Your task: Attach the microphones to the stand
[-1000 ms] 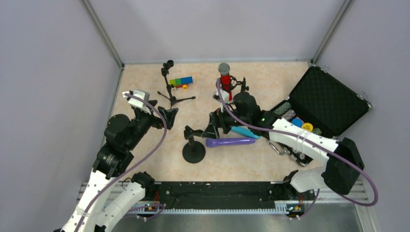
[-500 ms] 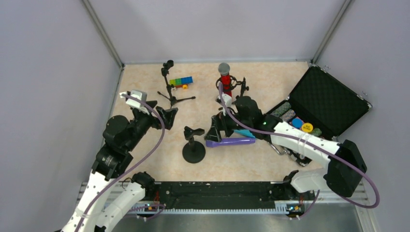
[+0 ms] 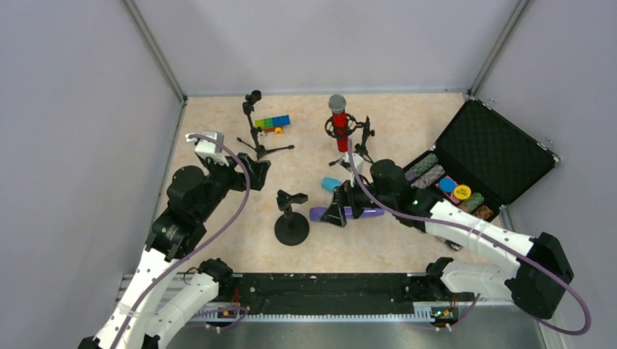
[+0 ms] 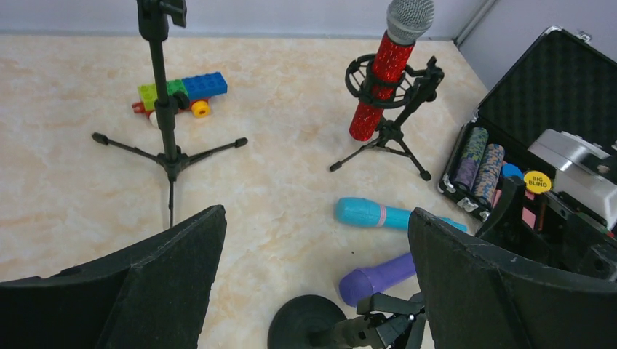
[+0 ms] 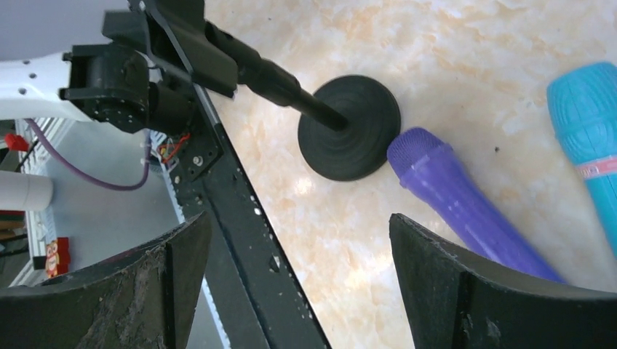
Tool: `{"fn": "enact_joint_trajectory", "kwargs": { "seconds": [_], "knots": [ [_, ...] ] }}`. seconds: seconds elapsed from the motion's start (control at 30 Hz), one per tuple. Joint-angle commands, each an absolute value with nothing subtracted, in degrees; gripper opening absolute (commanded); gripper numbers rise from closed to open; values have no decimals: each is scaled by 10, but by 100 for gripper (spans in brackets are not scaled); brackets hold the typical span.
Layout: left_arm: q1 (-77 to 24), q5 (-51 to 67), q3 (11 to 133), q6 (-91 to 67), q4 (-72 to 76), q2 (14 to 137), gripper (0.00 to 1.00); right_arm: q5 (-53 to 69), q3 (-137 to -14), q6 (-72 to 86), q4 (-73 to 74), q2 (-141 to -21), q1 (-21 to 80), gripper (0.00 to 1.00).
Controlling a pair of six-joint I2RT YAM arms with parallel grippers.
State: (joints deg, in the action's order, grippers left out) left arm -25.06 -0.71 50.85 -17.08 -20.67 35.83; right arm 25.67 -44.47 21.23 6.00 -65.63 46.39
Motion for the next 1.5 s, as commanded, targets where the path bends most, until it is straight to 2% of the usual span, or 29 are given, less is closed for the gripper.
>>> {"fn": "enact_joint_trajectory", "kwargs": {
  "seconds": [0.0, 0.13, 0.3, 0.53, 0.63, 0.77, 0.93, 1.1, 1.2, 1.3, 1.33, 1.37, 1.47],
  "knots": [
    [-250, -21, 502, -238, -221, 391, 99, 210, -418, 211, 83, -590, 469, 89],
    [-251, -6, 482, -283, -200, 411, 99, 156, -370, 209, 105, -525, 469, 91],
    [-250, 27, 483, -262, -168, 444, 99, 115, -303, 211, 87, -476, 469, 94],
    [-217, 146, 604, -236, -192, 561, 99, 113, -303, 218, 81, -522, 469, 95],
    [-188, 215, 644, -263, -172, 600, 99, 111, -313, 211, 82, -541, 469, 95],
    [-164, 242, 705, -318, -194, 650, 99, 103, -328, 205, 85, -565, 466, 95],
    [-117, 341, 696, -400, -123, 693, 99, 102, -351, 206, 85, -587, 453, 96],
    [-53, 487, 640, -484, 19, 723, 97, 107, -387, 197, 101, -620, 434, 95],
    [-33, 493, 645, -481, 5, 725, 96, 102, -413, 187, 116, -648, 424, 95],
    [-29, 461, 668, -421, -83, 713, 96, 106, -429, 180, 118, -669, 411, 95],
    [-29, 443, 676, -385, -106, 706, 96, 109, -431, 177, 115, -676, 329, 96],
    [-29, 423, 681, -360, -124, 696, 97, 114, -436, 174, 113, -686, 390, 95],
    [-28, 359, 679, -315, -150, 669, 99, 134, -469, 160, 128, -712, 378, 95]
  ]
}}
